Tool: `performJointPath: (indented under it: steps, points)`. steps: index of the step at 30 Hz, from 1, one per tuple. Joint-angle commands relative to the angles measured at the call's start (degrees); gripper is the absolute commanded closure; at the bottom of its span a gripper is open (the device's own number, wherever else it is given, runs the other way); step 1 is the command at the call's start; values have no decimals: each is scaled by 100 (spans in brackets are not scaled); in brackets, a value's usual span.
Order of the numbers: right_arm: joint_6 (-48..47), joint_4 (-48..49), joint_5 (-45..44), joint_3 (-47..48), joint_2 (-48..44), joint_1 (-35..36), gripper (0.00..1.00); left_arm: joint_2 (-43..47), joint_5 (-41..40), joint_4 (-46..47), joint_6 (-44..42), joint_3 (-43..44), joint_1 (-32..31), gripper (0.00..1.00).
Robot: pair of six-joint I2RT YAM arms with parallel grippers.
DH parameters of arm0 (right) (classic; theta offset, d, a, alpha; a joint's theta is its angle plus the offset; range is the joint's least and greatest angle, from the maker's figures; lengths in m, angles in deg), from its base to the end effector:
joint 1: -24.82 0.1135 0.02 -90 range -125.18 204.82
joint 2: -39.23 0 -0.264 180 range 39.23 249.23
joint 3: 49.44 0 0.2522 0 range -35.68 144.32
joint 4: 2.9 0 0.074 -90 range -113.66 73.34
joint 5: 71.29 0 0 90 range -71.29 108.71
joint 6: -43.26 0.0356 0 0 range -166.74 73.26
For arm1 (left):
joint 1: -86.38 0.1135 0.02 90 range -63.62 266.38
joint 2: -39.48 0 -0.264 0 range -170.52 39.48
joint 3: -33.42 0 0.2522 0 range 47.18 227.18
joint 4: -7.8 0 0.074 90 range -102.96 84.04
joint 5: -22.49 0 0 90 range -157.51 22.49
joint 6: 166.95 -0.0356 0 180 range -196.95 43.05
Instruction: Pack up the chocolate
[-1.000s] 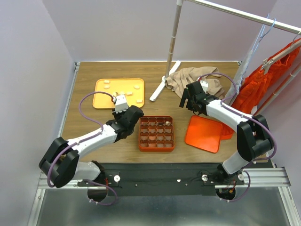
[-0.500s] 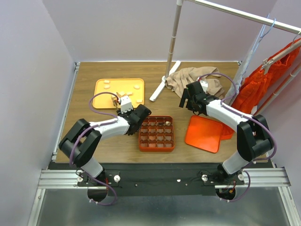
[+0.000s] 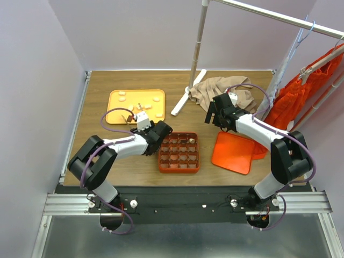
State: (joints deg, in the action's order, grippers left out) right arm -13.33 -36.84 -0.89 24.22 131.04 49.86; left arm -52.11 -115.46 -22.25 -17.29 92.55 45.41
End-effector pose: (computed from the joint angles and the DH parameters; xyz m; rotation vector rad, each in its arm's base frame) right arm 0.3077 0.1306 0.2140 0.3178 2.3881 0.0407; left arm 0.2327 -0.1671 0.1552 -0.5939 2.1340 0.2108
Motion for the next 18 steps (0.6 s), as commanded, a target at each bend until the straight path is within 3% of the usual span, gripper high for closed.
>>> performJointPath:
  steps: [1, 4, 12, 18]
  points:
    - [-36, 59, 114, -57, -111, -16, 0, 370, -110, 354, 29, -194, -16, 24]
    - [-45, 59, 122, -66, -119, -25, 0, 528, -92, 495, -50, -291, -16, 11]
    - [-45, 59, 140, -92, -93, -16, 0, 818, 83, 672, 80, -493, -7, 10]
    - [-45, 67, 175, -84, -93, -25, 0, 968, 277, 382, 1011, -757, -7, 9]
